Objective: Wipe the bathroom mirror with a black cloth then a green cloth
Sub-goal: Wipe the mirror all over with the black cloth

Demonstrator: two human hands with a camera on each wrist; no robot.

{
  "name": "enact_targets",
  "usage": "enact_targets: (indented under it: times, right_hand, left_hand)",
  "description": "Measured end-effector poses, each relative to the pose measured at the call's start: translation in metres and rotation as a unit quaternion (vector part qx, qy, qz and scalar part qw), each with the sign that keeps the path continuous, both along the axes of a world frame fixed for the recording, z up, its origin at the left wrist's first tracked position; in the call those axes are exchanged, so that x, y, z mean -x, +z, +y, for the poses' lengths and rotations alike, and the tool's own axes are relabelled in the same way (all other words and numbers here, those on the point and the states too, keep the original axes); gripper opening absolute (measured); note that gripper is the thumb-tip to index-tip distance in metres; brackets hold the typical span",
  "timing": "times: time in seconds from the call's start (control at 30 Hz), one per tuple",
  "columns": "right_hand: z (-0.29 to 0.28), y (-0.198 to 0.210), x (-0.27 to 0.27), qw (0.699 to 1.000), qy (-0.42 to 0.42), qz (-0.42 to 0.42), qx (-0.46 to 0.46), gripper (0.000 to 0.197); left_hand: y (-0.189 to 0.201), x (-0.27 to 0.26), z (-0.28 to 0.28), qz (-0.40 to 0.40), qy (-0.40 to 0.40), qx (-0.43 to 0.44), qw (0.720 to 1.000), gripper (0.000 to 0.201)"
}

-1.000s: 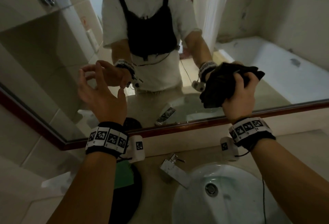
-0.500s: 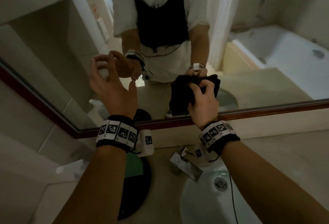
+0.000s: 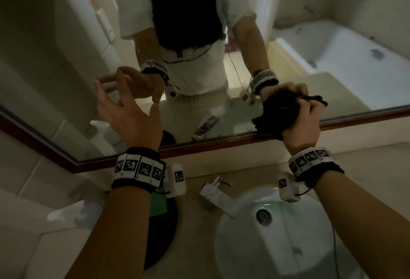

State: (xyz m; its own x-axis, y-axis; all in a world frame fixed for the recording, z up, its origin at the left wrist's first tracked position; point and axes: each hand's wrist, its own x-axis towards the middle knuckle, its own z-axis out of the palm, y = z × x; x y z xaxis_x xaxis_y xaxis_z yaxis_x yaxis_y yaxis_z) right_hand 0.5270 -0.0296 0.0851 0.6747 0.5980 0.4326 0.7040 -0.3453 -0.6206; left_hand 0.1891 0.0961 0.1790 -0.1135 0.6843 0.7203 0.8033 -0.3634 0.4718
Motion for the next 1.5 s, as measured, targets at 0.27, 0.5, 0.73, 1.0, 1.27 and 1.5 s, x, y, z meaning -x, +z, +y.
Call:
enact_targets:
  times: [0.27,0.5,0.73,1.0,1.27,1.5]
  right_hand:
    - [0.025,-0.02,0.074,0.995,0.07,-0.062,-0.023,0.026]
    - [0.052,-0.029,0.146,0.979,0.137,-0.135,-0.062,0.018]
    - [0.044,-0.034,0.118,0.975,0.148,-0.152,-0.067,0.018]
    - [0.021,-0.032,0.053,0.992,0.062,-0.099,-0.048,0.013]
    - [0.014,-0.017,0.032,0.999,0.044,-0.023,-0.012,0.029]
    - [0.018,0.021,0.038,0.997,0.05,-0.032,-0.043,0.041]
  left_hand:
    - [-0.001,0.001,-0.001,-0.01,-0.018,0.009,1.0,0.097]
    - [0.0,0.003,-0.003,-0.006,-0.027,0.0,1.0,0.092]
    - [-0.002,0.008,0.0,0.005,-0.029,0.006,1.0,0.09]
    - [-0.002,0.004,-0.003,-0.004,-0.023,0.029,0.999,0.09]
    - [0.004,0.002,-0.009,0.002,-0.014,0.062,0.998,0.091]
    - [0.015,-0.002,-0.019,0.016,0.001,0.114,0.993,0.098]
